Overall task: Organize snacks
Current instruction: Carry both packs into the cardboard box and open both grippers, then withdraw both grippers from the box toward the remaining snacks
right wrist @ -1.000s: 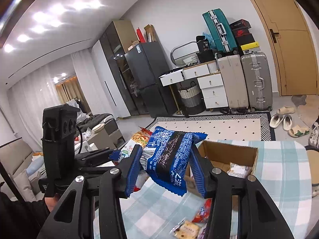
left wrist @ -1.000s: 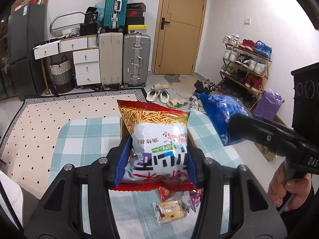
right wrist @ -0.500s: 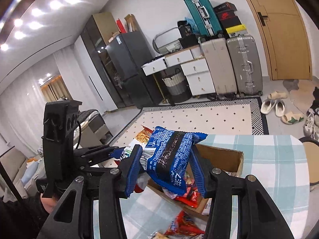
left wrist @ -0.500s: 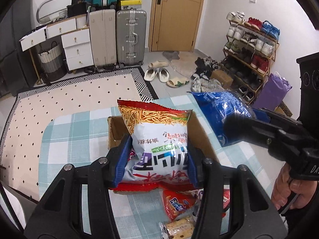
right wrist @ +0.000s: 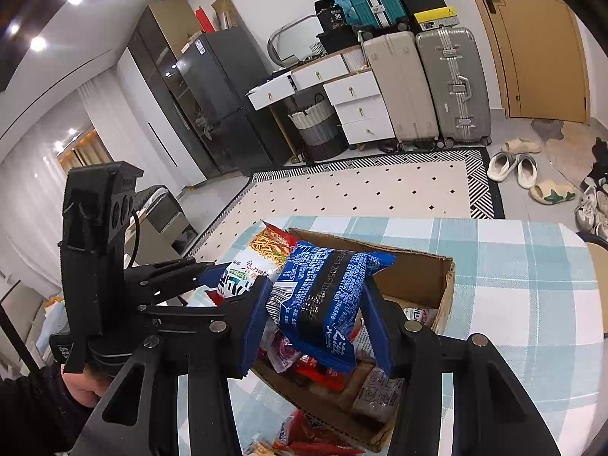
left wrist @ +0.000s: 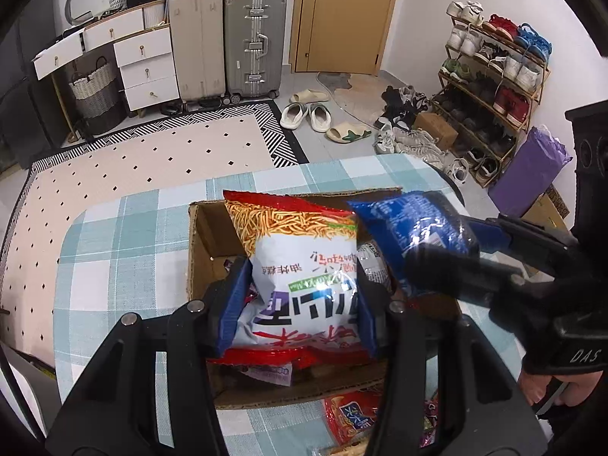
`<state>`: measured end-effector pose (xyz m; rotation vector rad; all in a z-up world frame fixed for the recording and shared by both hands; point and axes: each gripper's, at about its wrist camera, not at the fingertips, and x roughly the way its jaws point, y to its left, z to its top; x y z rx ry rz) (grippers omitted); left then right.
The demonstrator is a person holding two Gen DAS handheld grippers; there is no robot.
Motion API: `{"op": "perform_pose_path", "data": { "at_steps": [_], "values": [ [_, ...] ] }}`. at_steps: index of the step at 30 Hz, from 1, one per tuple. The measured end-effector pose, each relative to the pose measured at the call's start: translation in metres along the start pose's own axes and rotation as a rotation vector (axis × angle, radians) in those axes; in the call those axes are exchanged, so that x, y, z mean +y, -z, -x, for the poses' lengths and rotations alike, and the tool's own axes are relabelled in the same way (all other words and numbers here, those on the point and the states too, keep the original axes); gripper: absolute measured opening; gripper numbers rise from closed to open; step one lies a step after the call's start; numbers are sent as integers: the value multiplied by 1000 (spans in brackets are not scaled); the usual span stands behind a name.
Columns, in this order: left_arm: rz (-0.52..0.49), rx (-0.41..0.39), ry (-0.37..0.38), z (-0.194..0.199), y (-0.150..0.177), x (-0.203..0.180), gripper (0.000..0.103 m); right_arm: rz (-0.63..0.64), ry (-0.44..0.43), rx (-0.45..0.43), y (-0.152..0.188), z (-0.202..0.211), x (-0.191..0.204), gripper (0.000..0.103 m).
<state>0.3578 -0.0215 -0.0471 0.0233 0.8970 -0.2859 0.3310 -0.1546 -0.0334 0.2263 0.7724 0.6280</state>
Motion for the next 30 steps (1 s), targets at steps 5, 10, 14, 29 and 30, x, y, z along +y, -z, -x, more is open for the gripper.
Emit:
{"op": "perform_pose_path", "data": {
  "at_steps": [5,10,14,29,30],
  "values": [
    [-2,6,-18,-13,0,1,47,-4,12,8,3,-9,-5,53],
    [-17,-24,-38,-10,1,1,48,7,24,-5,2,-2,-2,56],
    [-2,-33,-47,-1,3,0,70,10,24,-37,1,16,2,62],
    [-6,-152,-71,92,52,-11,78,85,30,-161,30,102,52,78],
    [-6,-161,-69,100,57,-13,78,108,42,-163,34,107,57,80]
  ]
}}
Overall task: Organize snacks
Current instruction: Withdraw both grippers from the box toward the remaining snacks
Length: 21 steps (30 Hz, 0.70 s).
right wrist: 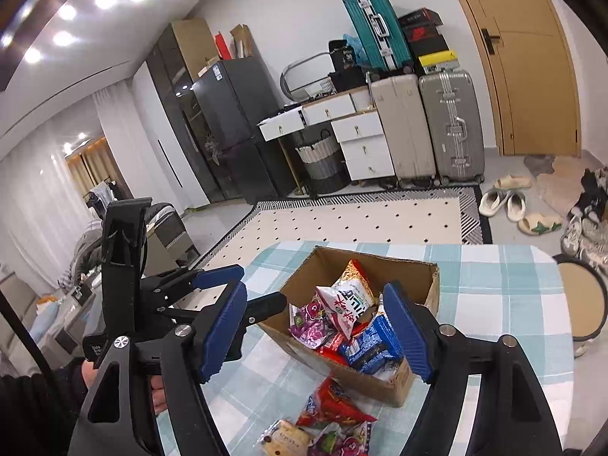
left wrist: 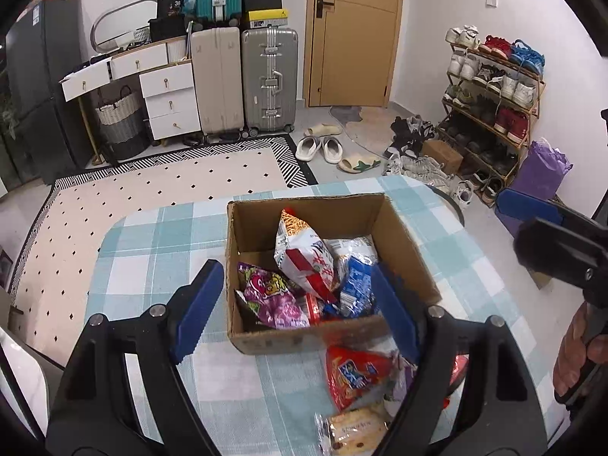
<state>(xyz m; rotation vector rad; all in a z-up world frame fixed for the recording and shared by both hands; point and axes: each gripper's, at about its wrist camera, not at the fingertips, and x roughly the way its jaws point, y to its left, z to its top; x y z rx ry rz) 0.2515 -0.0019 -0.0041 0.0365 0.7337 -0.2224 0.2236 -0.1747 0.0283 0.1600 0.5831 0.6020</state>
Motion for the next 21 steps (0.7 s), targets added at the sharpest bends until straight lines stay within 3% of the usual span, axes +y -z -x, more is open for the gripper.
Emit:
{"op": "perform_pose_path", "data": {
  "at_steps": [7,17,19,21],
  "values": [
    [-1,-71,-8,61,27,-10,82,55,10,-36,14,33,30,86],
    [-33,-171,-29,136,69,-33,90,98,16,-104,65,75,67,94],
    [-23,-189,-29,149,80,-35,102,90,21,-121,76,83,70,96],
    [-17,-214,-48,158,88,-36,103,97,32,-133,89,90,73,97]
  ]
}}
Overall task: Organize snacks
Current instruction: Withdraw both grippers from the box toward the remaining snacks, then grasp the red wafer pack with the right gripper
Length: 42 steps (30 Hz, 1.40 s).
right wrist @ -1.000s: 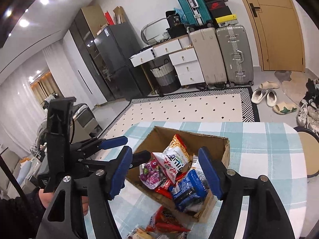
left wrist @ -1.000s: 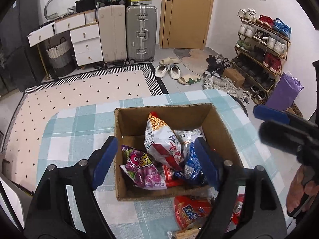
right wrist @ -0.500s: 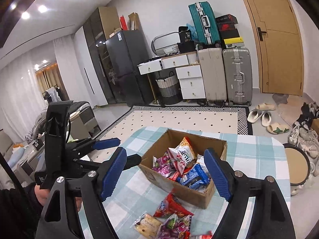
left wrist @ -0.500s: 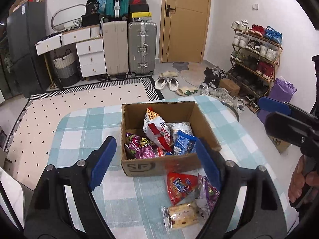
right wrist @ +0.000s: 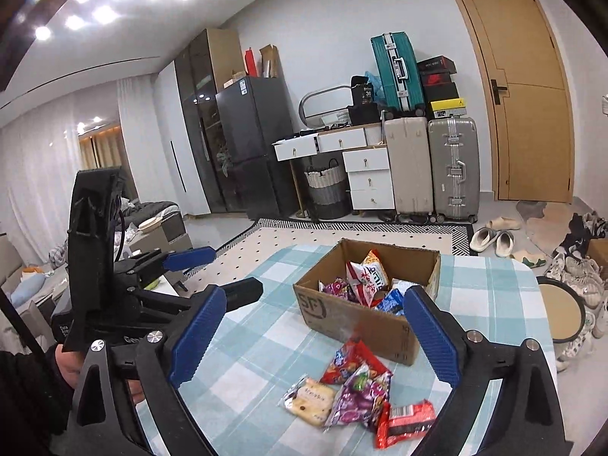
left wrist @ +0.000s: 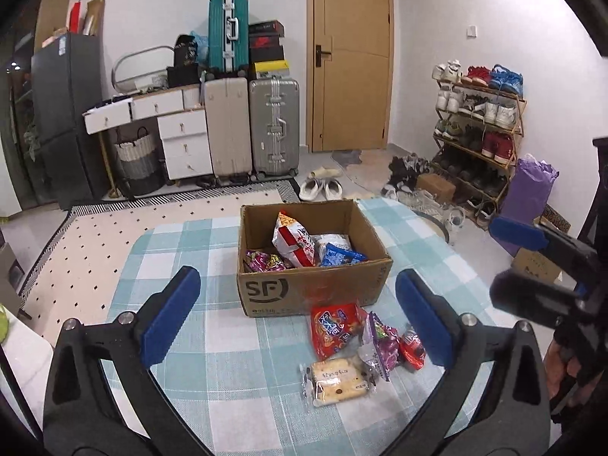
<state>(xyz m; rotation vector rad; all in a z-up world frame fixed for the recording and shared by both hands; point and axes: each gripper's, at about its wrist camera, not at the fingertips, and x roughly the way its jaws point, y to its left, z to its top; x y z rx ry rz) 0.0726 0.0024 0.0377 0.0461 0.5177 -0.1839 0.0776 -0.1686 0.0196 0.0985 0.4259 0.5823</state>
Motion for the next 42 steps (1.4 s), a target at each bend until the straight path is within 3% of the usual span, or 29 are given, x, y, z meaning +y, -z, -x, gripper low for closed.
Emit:
{"op": "perform_pose_path", "data": {
  "at_steps": [4,12,19,27,34,42],
  "values": [
    [-24,-64,-86,30,19,-7,103,15,16,-12,23,13,9,99],
    [71,-27,-45,41,54,10,103,-11,36,-11,60,24,13,102],
    [152,61,19,7,87,27,103,-64,56,13,91,19,3,102],
    [139,116,20,-40,120,23,103,-130,76,82,121,-3,-19,102],
    [150,163,45,-77,136,20,103,-118,97,132,128,-19,-28,102],
    [145,193,33,-106,145,24,103,-45,216,237,131,-40,-50,102]
  ]
}}
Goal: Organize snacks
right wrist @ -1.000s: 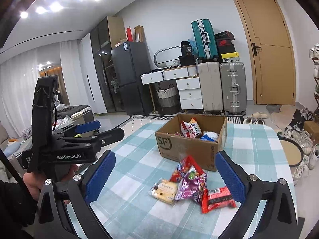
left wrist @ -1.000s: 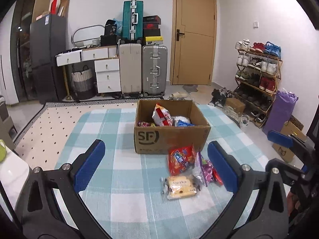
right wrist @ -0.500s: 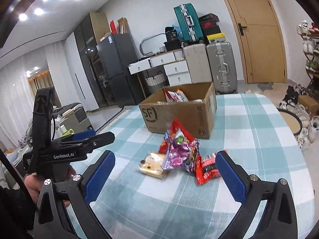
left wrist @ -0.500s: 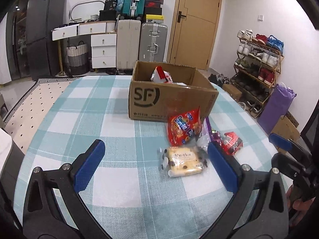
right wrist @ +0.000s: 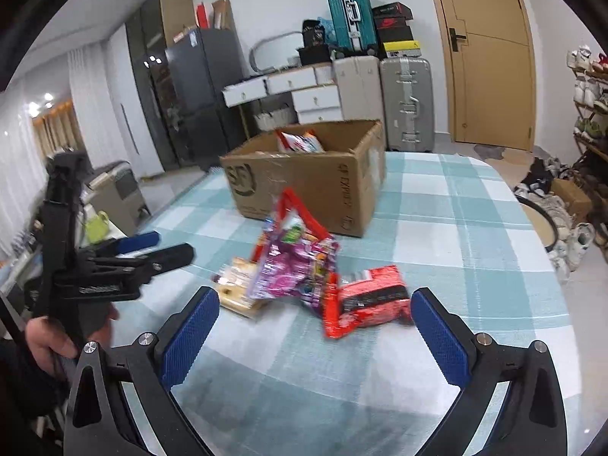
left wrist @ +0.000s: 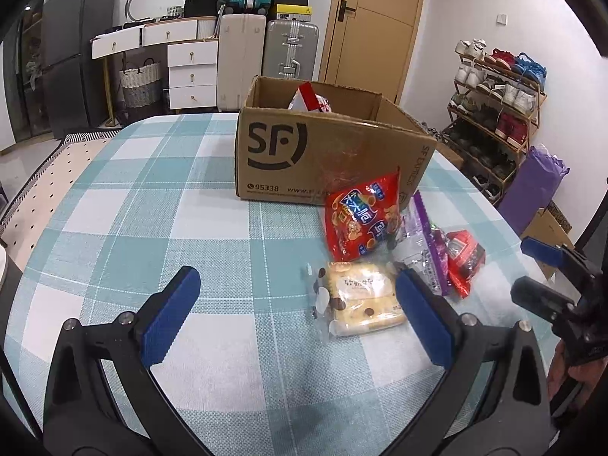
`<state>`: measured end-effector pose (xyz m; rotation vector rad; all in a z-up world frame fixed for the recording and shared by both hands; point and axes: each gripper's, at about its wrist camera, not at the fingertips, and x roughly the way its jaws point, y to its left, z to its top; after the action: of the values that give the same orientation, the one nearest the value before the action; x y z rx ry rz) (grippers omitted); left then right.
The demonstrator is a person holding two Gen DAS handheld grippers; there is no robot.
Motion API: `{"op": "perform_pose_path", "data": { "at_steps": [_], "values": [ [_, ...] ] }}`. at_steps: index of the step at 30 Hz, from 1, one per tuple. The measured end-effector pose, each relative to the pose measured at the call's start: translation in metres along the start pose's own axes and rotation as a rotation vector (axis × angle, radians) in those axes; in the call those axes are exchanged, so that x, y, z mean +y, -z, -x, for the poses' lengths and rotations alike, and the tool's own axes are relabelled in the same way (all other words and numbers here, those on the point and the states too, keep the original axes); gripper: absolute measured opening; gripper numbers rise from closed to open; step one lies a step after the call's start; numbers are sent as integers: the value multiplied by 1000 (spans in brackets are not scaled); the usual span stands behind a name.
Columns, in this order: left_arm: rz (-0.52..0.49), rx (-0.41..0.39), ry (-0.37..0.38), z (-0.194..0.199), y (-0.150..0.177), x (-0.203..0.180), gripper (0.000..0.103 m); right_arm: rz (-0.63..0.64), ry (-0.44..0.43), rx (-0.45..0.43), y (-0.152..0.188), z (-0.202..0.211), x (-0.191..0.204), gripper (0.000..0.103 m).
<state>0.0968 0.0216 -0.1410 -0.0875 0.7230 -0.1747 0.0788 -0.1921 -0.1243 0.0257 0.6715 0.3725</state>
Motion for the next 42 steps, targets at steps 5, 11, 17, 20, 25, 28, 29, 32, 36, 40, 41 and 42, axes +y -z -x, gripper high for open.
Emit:
{"op": "perform_pose_path", "data": {
  "at_steps": [5,11,17,20,25,28,29,32,36,40,41,42],
  "values": [
    [16,-2,11,-9,3,5,103,-6,11,42,0,-18,-16,102],
    [39,18,17,-20,6,10,103,-15,51,121,-6,-48,-32,102],
    [43,40,30,-28,6,12,103,20,36,168,-9,-66,-32,99],
    [55,62,34,-34,6,15,103,27,37,190,-10,-73,-31,85],
    [80,75,38,-41,5,22,103,8,35,240,-8,-84,-36,69],
    [85,80,42,-45,5,24,103,8,31,228,-8,-82,-36,56],
    [85,81,41,-46,5,25,103,6,21,225,-8,-82,-36,56],
    [85,83,42,-49,6,26,103,-2,9,218,-8,-80,-37,53],
    [90,87,37,-51,6,28,103,-9,-4,186,-7,-72,-37,52],
    [90,91,30,-53,6,28,103,-18,-5,134,-9,-61,-38,52],
    [88,93,29,-54,6,28,103,-20,-7,122,-9,-58,-38,52],
    [87,95,28,-54,7,28,103,-23,-10,109,-10,-55,-38,52]
  ]
}}
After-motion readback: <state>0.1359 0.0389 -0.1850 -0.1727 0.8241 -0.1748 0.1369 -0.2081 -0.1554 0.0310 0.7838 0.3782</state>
